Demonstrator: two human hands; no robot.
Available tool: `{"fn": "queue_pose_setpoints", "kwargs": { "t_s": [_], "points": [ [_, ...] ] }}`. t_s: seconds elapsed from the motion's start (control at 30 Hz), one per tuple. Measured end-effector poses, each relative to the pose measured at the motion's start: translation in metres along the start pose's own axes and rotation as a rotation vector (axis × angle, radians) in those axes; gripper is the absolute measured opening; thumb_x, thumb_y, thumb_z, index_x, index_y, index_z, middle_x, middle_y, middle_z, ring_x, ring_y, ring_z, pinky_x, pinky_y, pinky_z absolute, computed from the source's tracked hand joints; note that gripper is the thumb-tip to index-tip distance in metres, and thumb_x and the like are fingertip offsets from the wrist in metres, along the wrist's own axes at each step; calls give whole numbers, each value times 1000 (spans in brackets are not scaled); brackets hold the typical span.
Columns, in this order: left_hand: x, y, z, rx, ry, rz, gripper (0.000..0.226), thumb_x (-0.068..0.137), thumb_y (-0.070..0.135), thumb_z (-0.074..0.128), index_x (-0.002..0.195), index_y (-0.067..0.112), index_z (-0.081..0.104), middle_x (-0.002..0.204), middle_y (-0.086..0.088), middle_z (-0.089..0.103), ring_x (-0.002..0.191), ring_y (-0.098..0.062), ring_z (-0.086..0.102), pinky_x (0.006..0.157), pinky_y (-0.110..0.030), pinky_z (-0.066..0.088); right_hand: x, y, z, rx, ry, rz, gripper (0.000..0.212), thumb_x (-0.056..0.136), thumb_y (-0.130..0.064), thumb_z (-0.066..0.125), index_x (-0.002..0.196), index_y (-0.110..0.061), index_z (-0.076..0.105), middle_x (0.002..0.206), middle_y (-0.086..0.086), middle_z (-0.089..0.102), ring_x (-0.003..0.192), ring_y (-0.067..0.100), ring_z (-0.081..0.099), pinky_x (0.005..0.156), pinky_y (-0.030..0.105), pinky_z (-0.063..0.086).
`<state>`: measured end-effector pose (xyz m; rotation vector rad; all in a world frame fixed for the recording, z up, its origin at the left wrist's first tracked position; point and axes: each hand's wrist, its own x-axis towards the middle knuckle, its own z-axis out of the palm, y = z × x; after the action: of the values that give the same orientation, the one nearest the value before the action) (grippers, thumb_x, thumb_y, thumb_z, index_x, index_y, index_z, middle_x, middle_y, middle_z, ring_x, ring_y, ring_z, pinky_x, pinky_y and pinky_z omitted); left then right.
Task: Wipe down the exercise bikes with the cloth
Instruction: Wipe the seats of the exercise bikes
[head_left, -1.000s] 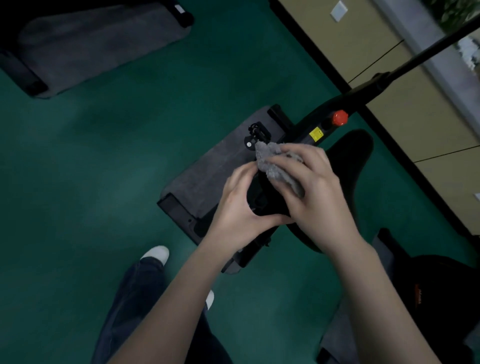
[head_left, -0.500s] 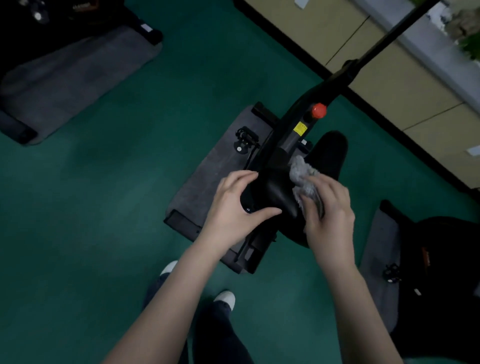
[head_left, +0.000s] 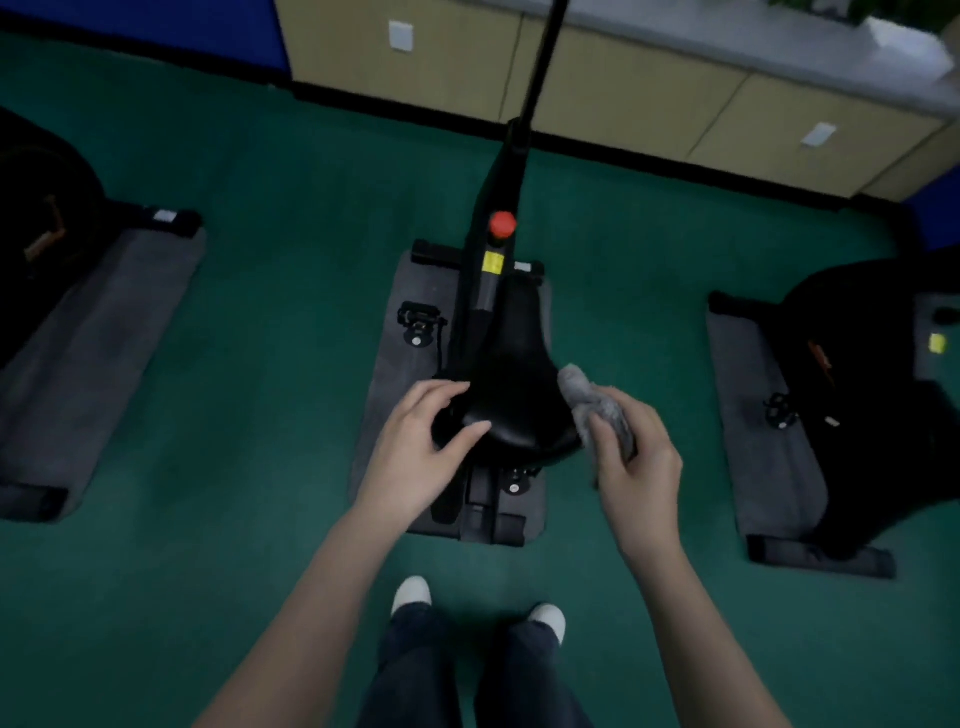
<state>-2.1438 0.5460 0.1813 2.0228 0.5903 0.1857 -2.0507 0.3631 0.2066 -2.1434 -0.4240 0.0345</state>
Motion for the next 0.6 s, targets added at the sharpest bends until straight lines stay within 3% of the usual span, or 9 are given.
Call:
{"fn": "queue_pose_setpoints", "kwargs": {
  "t_s": [0.2, 0.4, 0.6],
  "points": [
    [0, 48, 30, 135, -159, 115, 43, 87, 41, 63, 126, 24, 57, 119, 17, 54, 112, -4, 52, 97, -23, 40, -32, 27, -71, 75, 167, 174, 24, 92, -14, 56, 114, -17, 66, 113, -5, 64, 107, 3, 57, 91, 17, 44],
    [-7, 116, 105, 337, -319, 322, 44, 90, 45, 57, 127, 21, 56, 123, 8, 56, 117, -11, 48, 102, -34, 38, -59, 69, -151, 102, 334, 288, 20, 92, -12, 60, 110, -19, 66, 108, -3, 67, 103, 10, 61, 89, 24, 46],
    [-36, 183, 195, 449, -462, 505, 52, 93, 51, 48, 137, 24, 45, 138, 10, 45, 128, -11, 40, 108, -33, 32, -88, 113, -239, 135, 493, 371, 18, 91, -17, 58, 105, -25, 66, 107, -4, 68, 103, 10, 61, 92, 33, 46]
  ]
}}
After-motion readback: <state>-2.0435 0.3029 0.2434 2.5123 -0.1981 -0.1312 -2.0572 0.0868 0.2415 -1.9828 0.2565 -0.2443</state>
